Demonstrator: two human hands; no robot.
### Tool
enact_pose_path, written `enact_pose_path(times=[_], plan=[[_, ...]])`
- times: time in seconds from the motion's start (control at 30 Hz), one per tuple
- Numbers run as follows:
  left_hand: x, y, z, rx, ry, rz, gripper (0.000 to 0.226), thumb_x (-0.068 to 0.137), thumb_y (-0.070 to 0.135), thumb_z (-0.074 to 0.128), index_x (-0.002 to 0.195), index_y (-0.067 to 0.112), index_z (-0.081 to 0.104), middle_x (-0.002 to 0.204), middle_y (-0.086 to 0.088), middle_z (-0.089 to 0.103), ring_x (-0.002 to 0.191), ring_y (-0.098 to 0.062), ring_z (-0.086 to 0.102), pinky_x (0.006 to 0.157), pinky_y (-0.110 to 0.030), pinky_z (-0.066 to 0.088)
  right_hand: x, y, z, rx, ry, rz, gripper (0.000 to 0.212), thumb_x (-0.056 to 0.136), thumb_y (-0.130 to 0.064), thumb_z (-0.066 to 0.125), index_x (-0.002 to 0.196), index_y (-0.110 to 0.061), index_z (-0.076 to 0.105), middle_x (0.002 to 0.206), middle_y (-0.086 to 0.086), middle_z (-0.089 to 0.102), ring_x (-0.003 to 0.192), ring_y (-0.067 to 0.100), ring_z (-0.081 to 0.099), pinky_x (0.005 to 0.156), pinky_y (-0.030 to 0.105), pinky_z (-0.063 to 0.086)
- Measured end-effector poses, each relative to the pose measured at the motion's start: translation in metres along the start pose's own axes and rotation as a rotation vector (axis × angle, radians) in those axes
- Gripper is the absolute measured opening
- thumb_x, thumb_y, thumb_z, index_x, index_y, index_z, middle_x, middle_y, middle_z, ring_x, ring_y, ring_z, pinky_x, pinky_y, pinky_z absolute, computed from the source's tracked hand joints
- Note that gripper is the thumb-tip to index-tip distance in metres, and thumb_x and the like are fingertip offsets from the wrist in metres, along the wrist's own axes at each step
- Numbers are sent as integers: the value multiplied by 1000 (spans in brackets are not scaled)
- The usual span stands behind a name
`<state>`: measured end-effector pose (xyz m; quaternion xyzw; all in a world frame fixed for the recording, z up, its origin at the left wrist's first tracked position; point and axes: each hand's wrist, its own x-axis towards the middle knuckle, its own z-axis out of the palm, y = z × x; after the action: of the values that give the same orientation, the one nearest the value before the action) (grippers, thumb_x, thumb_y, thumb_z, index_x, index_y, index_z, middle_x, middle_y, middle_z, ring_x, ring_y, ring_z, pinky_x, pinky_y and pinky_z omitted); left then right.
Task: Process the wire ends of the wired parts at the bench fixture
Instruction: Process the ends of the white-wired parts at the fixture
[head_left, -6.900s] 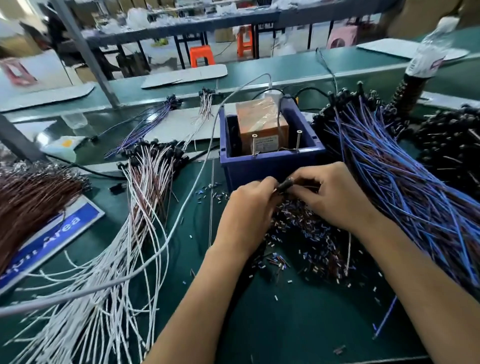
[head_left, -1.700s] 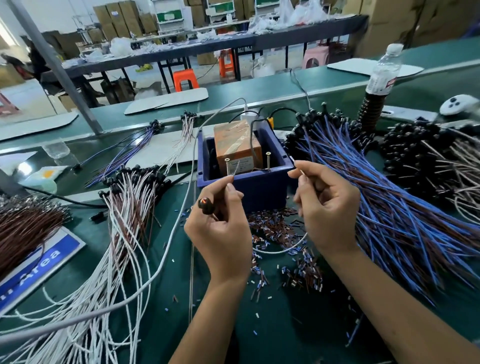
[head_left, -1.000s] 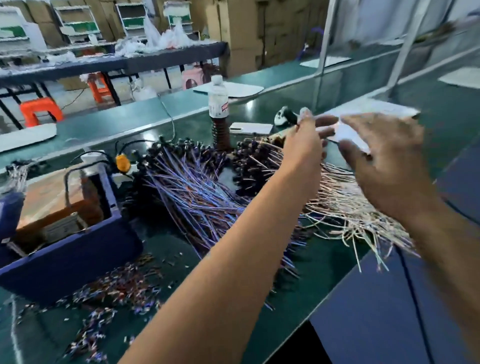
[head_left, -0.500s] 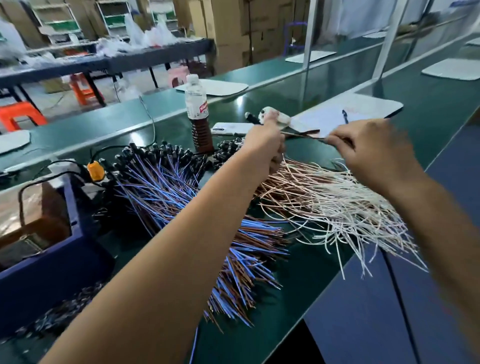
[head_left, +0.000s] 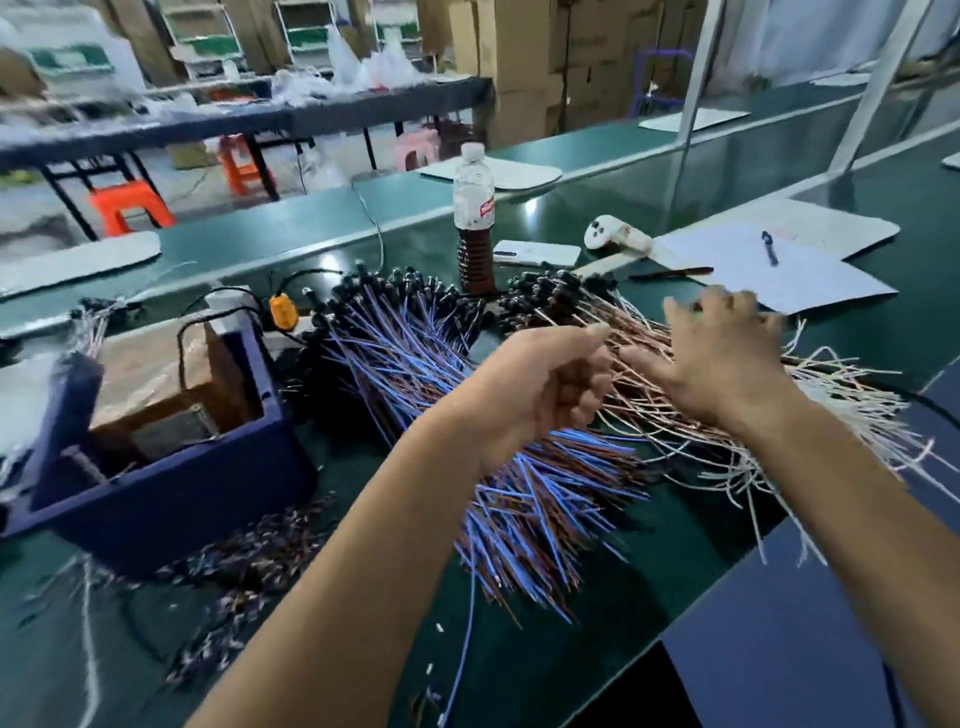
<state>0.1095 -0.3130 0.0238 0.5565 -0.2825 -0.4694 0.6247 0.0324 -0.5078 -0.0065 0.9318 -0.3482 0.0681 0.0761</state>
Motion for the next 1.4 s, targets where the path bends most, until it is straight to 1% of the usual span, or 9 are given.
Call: enact_pose_path(times=[0.1,0.2,0.43,0.53,0.63,0.83,1.0,1.13,1.4], plan=[[-61,-6,-30,172,-233,20,21,102,17,52,84,7,55,73,-7,53,61,-18,46,58,-23,42,-28,-46,-27,424,247,-211,51,94,-55,60,125,-15,68,110,14,69,104,36,63,89,46,51],[-123,-11,-66,319,-295,-54,18,96,11,52,79,5,56,66,-5,56,58,-17,48,56,-23,41,-76,-113,-53,666,195,-517,21,94,-43,67,93,-24,76,73,-8,70,68,14,65,68,33,52],[-265,-41,-143,654,21,-307,17,82,12,57,67,12,66,59,1,63,50,-9,51,53,-25,39,-162,-285,-50,468,-166,-1017,22,99,-37,58,90,-21,70,93,6,72,89,33,65,75,42,56],[-315,-41,-169,792,245,-441,20,73,19,59,66,2,69,58,2,62,49,-6,49,50,-22,37,-191,-344,-49,610,-292,-1079,23,102,-26,56,87,-15,70,91,10,71,87,33,64,72,42,55],[-349,-36,-196,967,505,-561,23,67,27,56,64,10,71,55,5,61,52,-8,51,52,-26,41,-214,-397,-49,630,-350,-1118,18,102,-19,55,101,-9,71,104,16,71,100,36,65,72,36,47],[-370,-24,-237,1172,1225,-514,15,84,20,60,84,15,74,87,-8,75,87,-27,70,79,-32,58,-231,-460,-51,384,-384,-1069,19,102,-21,52,115,-8,55,118,20,67,111,41,63,75,36,37],[-346,-18,-261,1156,1387,-490,21,81,19,60,97,8,68,102,-15,72,98,-34,67,79,-35,52,-233,-466,-49,317,-329,-1084,7,97,-9,48,99,-12,42,108,18,66,102,40,65,71,36,39],[-331,-17,-284,1169,1544,-597,50,86,16,62,133,6,49,137,-21,51,127,-38,53,99,-44,48,-230,-464,-41,403,-370,-1042,7,97,-11,48,100,-11,42,77,8,43,86,39,51,74,40,43],[-328,-14,-298,1236,1511,-577,34,86,2,58,120,2,63,123,-22,65,117,-42,63,94,-44,54,-227,-465,-41,410,-402,-1016,6,96,-8,48,99,-11,43,74,5,36,85,35,41,75,41,46]])
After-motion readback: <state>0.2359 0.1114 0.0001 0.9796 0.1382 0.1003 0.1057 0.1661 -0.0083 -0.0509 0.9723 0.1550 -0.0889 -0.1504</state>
